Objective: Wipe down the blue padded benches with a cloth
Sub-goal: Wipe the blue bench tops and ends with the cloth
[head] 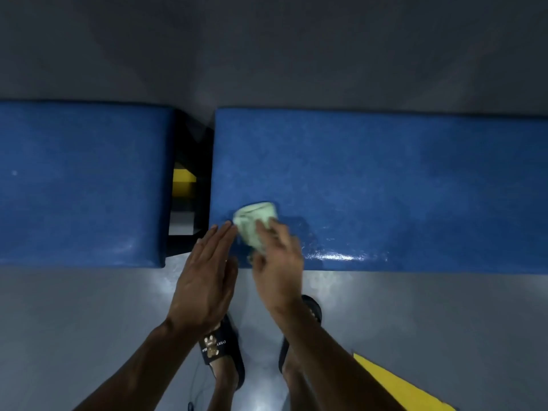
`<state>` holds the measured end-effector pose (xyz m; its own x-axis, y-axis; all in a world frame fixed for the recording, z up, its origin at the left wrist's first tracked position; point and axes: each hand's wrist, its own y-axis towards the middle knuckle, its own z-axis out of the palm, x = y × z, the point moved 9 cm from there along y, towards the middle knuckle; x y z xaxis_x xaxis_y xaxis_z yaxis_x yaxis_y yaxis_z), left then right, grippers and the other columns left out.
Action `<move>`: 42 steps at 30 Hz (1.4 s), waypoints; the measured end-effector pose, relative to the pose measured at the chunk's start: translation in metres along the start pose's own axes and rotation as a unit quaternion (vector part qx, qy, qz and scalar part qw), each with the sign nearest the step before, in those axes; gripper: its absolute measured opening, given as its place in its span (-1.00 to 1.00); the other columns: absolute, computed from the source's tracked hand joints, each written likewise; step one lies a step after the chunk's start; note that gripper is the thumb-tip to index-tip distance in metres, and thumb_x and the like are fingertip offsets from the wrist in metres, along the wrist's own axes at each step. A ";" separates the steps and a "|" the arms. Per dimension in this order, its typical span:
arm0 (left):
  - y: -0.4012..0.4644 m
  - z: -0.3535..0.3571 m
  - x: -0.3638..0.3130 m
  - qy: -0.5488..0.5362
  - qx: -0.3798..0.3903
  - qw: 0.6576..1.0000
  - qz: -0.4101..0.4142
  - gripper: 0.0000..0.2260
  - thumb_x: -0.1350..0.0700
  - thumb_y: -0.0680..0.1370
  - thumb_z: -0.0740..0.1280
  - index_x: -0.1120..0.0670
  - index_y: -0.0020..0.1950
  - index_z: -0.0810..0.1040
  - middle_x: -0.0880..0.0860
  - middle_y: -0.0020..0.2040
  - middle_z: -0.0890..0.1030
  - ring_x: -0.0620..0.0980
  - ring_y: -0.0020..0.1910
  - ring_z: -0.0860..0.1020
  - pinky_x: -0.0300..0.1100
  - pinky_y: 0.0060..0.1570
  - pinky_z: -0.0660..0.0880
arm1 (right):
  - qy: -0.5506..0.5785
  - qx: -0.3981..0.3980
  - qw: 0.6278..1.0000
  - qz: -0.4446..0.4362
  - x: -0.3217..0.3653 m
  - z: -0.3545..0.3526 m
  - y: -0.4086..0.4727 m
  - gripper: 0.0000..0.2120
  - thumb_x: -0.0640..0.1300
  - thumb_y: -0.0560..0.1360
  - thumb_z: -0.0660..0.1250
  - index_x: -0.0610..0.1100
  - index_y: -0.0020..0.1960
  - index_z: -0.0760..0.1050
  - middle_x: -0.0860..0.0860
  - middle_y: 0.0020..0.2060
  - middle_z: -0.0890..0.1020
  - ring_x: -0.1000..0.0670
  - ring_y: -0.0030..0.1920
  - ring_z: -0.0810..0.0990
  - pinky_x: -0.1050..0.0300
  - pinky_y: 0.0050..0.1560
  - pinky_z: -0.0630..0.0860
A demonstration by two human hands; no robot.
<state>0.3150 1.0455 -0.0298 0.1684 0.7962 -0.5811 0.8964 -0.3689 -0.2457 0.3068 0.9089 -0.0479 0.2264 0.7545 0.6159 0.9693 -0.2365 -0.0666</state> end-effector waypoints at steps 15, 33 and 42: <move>0.015 0.005 0.008 -0.010 -0.008 0.999 -0.049 -0.48 -0.14 0.66 -0.04 0.00 0.61 0.14 -0.10 0.61 0.11 -0.16 0.60 -0.01 -0.10 0.52 0.07 | -0.115 -0.114 0.974 0.159 -0.212 -0.184 0.117 -0.51 0.11 0.38 0.15 -0.15 0.16 0.52 -0.25 0.05 0.54 -0.32 -0.03 0.56 -0.12 -0.05 0.51; 0.012 -0.086 0.062 -0.007 -0.089 0.994 -0.056 -0.50 -0.04 0.65 0.00 0.09 0.57 0.26 -0.01 0.58 0.24 -0.08 0.59 0.09 -0.01 0.54 0.12 | -0.176 -0.033 0.981 0.071 -0.092 -0.110 0.211 -0.68 -0.16 0.46 0.26 -0.25 0.17 0.53 -0.28 0.14 0.53 -0.34 0.06 0.55 -0.10 0.01 0.49; -0.005 -0.124 0.121 -0.009 -0.080 0.996 -0.030 -0.52 -0.01 0.66 0.00 0.04 0.59 0.21 -0.04 0.59 0.21 -0.09 0.60 0.05 0.04 0.55 0.11 | -0.163 -0.018 0.985 0.062 0.029 -0.009 0.230 -0.61 -0.25 0.47 0.31 -0.13 0.30 0.54 -0.20 0.22 0.52 -0.30 0.16 0.48 -0.02 0.15 0.39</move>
<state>0.3816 1.2032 -0.0022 0.1066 0.8049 -0.5838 0.9588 -0.2388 -0.1542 0.5352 0.8707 -0.0384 0.3667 0.8736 0.3198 0.9298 -0.3562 -0.0931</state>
